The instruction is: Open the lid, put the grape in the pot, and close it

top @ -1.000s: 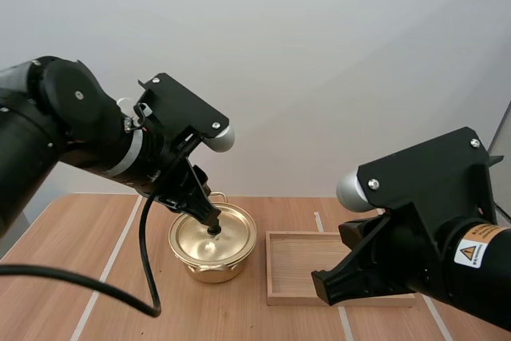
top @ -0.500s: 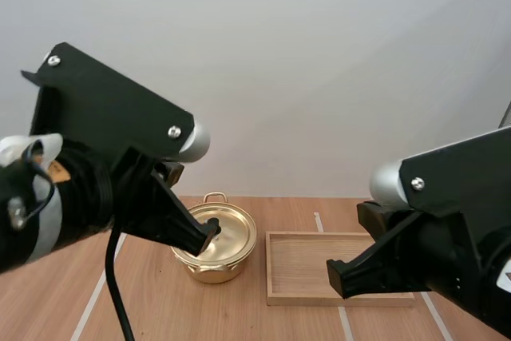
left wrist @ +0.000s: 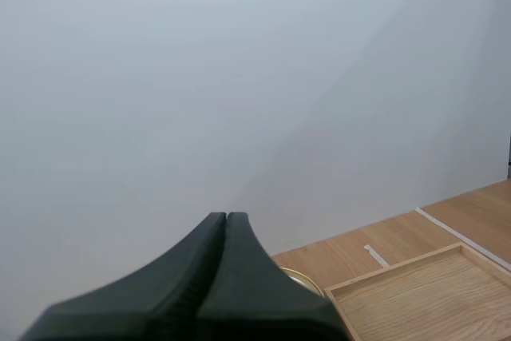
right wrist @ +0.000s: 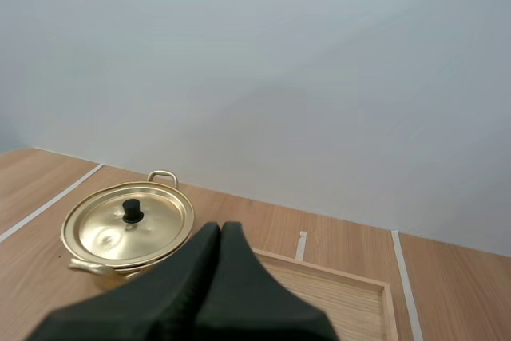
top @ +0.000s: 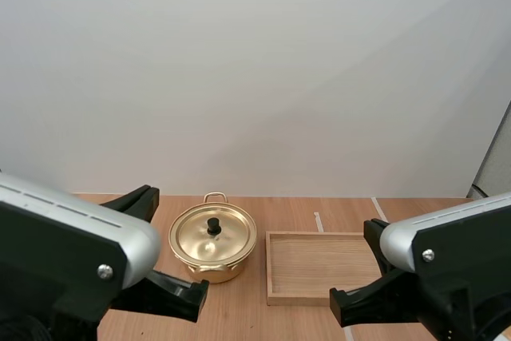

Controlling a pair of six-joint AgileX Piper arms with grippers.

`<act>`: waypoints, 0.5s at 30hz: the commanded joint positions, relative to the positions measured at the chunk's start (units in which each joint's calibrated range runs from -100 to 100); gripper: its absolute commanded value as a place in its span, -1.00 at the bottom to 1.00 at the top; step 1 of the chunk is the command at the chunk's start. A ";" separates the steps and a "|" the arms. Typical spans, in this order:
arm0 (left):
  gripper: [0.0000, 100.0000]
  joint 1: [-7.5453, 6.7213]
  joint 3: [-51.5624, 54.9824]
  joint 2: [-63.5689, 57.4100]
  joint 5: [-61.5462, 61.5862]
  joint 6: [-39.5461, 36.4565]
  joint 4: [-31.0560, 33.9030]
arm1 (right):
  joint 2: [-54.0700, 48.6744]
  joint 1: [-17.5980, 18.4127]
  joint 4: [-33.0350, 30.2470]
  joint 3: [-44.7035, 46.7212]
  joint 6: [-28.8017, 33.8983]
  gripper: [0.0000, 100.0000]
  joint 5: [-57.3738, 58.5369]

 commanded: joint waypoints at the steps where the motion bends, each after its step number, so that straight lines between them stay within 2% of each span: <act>1: -1.00 0.13 3.20 -1.90 -2.29 -3.03 1.96 | -0.62 -1.03 -1.02 4.76 0.71 -1.00 -7.11; 6: -1.00 0.71 5.49 -2.76 -2.91 -3.03 3.32 | -0.62 -1.61 -1.31 4.85 0.71 -1.00 -6.57; 11: -1.00 0.95 5.48 -2.76 -3.10 -3.03 4.63 | -0.62 -4.18 -0.23 5.39 0.71 -1.00 -6.27; 15: -1.00 0.95 7.62 -2.76 -7.12 -3.03 6.71 | -0.62 -6.23 2.73 8.55 0.71 -1.00 -14.42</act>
